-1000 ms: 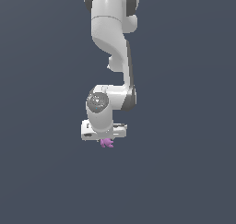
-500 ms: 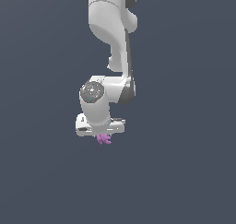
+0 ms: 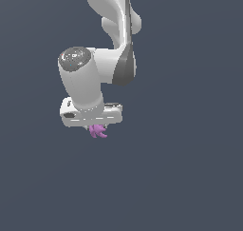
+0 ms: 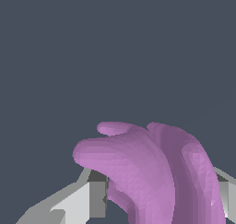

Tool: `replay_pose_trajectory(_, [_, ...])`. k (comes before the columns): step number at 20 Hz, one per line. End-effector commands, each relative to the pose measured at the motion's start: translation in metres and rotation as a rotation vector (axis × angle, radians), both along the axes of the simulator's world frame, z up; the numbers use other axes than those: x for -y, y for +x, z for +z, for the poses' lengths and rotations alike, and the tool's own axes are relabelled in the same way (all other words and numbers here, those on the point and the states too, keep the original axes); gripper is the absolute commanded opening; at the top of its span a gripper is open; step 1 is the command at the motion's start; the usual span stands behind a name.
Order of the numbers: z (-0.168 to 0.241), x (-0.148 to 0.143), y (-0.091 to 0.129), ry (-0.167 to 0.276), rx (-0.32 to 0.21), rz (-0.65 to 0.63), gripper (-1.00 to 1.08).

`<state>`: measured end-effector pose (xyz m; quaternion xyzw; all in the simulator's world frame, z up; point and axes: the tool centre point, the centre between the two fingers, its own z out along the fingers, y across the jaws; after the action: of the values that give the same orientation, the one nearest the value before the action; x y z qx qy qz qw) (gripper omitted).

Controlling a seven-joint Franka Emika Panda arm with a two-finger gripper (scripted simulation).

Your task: Pick up the object and move it to a goal position.

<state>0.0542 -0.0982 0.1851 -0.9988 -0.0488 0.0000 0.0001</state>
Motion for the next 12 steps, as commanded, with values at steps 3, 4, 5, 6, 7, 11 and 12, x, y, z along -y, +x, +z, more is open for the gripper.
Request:
replay_pose_trajectory(3, [0.053, 0.013, -0.003, 0.0, 0.0, 0.0, -1.0])
replay_pose_trajectory(4, [0.065, 0.016, -0.003, 0.0, 0.0, 0.0, -1.0])
replay_pose_trajectory(5, [0.076, 0.019, -0.003, 0.0, 0.0, 0.0, -1.0])
replay_pose_trajectory(6, [0.087, 0.021, -0.004, 0.0, 0.0, 0.0, -1.0])
replay_pose_trajectory(7, [0.099, 0.024, -0.004, 0.0, 0.0, 0.0, -1.0])
replay_pose_trajectory(11, [0.143, 0.035, -0.005, 0.0, 0.0, 0.0, -1.0])
replay_pose_trajectory(12, [0.153, 0.038, -0.005, 0.0, 0.0, 0.0, -1.0])
